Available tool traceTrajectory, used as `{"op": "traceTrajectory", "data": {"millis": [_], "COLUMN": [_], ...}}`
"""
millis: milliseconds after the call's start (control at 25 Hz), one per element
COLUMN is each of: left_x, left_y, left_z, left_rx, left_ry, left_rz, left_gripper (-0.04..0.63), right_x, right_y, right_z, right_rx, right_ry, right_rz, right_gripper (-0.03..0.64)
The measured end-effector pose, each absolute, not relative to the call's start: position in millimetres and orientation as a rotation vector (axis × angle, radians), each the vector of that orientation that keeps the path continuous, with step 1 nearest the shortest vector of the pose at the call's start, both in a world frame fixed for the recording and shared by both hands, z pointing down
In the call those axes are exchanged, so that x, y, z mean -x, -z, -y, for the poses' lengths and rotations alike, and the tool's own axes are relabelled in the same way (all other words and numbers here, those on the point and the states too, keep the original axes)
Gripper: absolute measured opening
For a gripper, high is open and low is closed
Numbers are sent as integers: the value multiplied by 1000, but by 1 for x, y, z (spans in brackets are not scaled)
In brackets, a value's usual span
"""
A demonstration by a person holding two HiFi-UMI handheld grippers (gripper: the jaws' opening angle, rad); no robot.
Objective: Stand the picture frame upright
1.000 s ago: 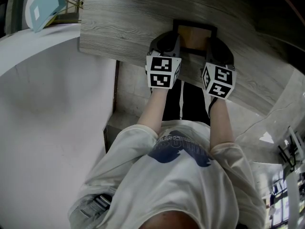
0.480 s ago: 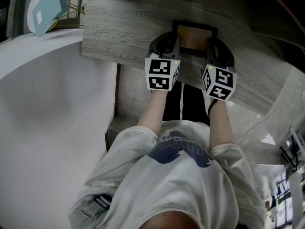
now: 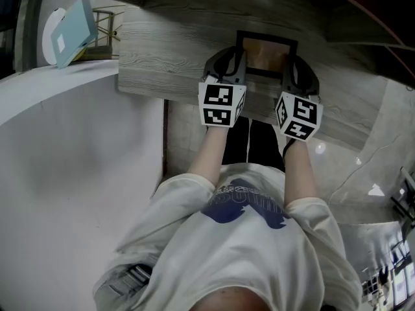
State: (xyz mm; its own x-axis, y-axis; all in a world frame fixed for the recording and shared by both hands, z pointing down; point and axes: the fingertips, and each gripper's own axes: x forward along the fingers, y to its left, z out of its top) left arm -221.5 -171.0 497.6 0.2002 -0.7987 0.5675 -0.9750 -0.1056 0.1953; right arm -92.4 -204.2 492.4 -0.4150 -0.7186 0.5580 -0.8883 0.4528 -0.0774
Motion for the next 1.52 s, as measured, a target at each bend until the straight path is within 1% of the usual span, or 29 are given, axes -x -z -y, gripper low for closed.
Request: {"op": "traceTrajectory", "data": {"millis": [280, 800, 1120, 1520], "left_x": [194, 121, 82, 62], "left_y": [-467, -428, -416, -418], "left_z": [185, 204, 206, 212], "left_rx": [-2078, -2323, -2414, -2426], "left_ry": [-431, -427, -431, -444], "left_rz": [1578, 1389, 1293, 1308], "left_gripper": [77, 77, 77, 77], "right_x": [63, -11, -50, -69], "right_y": [-461, -417, -405, -407], "right_z": [207, 197, 185, 191], "right_rx": [-1486, -1767, -1891, -1884], "right_ry": [-469, -404, -375, -359], "right_rz": [2229, 2126, 2063, 2106], "right_gripper": [67, 67, 67, 69]}}
